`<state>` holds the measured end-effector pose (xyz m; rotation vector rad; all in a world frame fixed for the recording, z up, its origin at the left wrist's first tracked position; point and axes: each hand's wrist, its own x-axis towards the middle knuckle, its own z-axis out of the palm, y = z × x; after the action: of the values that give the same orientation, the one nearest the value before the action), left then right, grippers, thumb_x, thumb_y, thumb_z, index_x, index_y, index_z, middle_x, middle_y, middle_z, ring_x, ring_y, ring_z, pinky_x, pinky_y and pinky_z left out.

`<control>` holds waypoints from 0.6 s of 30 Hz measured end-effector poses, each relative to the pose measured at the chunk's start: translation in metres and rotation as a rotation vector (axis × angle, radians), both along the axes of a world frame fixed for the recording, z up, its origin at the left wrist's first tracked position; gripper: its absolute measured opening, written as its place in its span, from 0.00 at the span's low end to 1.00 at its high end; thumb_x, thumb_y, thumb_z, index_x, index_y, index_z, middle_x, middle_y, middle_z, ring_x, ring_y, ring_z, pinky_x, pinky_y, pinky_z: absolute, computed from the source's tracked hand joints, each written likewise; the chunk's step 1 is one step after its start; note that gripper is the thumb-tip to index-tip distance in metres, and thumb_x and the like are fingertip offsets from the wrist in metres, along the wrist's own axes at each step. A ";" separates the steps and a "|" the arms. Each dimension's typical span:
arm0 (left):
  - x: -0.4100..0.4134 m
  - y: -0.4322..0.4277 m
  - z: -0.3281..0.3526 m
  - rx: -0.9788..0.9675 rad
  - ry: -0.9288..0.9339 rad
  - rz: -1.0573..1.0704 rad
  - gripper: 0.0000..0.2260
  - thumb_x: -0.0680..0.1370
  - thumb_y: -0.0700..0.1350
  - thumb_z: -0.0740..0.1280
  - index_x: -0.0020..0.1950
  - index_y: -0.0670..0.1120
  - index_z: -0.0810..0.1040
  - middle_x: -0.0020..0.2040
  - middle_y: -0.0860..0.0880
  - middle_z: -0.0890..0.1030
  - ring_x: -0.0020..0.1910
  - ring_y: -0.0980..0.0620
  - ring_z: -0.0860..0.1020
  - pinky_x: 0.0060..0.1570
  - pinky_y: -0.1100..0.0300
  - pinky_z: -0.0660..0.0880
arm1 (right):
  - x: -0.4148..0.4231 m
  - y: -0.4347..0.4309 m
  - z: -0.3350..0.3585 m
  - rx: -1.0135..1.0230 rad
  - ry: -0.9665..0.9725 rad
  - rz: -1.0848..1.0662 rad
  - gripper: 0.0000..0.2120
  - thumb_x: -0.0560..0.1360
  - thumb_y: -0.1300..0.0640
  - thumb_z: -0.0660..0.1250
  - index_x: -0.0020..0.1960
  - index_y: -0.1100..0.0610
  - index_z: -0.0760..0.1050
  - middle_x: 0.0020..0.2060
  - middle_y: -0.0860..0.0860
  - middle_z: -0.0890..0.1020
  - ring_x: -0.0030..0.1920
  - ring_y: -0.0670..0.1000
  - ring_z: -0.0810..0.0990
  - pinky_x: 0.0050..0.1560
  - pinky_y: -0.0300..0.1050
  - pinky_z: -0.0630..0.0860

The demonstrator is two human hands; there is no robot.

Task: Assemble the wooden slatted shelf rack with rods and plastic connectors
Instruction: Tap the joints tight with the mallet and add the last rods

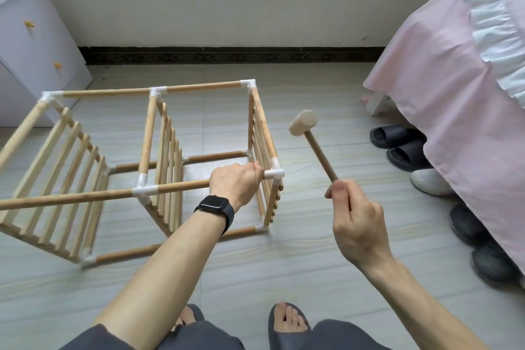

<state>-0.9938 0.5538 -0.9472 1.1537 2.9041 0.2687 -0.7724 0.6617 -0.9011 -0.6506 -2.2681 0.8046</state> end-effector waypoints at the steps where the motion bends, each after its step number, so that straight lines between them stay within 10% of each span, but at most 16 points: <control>1: 0.000 0.000 0.000 0.002 -0.001 0.000 0.17 0.85 0.51 0.46 0.42 0.51 0.69 0.35 0.48 0.75 0.40 0.40 0.79 0.39 0.52 0.71 | 0.001 -0.001 -0.002 -0.007 0.013 -0.005 0.18 0.85 0.45 0.50 0.44 0.52 0.71 0.22 0.45 0.70 0.22 0.47 0.69 0.25 0.33 0.60; 5: 0.000 0.001 -0.001 -0.030 0.001 0.014 0.24 0.85 0.53 0.44 0.40 0.48 0.74 0.33 0.48 0.72 0.36 0.41 0.74 0.38 0.53 0.68 | 0.004 0.001 -0.018 0.048 -0.572 0.037 0.18 0.84 0.41 0.47 0.45 0.50 0.66 0.27 0.48 0.75 0.32 0.56 0.76 0.35 0.51 0.71; 9: 0.000 0.001 0.002 -0.044 -0.012 0.014 0.25 0.85 0.54 0.44 0.40 0.48 0.75 0.34 0.48 0.74 0.36 0.43 0.73 0.37 0.54 0.68 | 0.006 0.000 -0.020 -0.024 -0.134 0.014 0.19 0.84 0.41 0.49 0.43 0.50 0.69 0.25 0.43 0.75 0.23 0.47 0.72 0.25 0.37 0.65; 12: 0.002 0.000 0.004 -0.035 -0.023 0.012 0.25 0.85 0.54 0.44 0.39 0.47 0.74 0.36 0.47 0.75 0.36 0.43 0.74 0.38 0.54 0.68 | 0.005 0.002 -0.022 0.019 -0.534 0.040 0.21 0.83 0.39 0.45 0.45 0.51 0.69 0.27 0.48 0.76 0.32 0.55 0.76 0.33 0.49 0.68; 18: 0.002 0.000 0.004 -0.042 -0.034 0.018 0.26 0.85 0.54 0.44 0.40 0.46 0.76 0.36 0.46 0.76 0.36 0.43 0.74 0.38 0.54 0.67 | 0.001 0.002 -0.017 -0.039 -0.320 0.017 0.19 0.84 0.40 0.46 0.42 0.48 0.66 0.24 0.46 0.74 0.27 0.49 0.73 0.29 0.46 0.67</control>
<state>-0.9922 0.5534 -0.9431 1.1064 2.8780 0.2244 -0.7712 0.6637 -0.9185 -0.8288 -2.5518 0.8009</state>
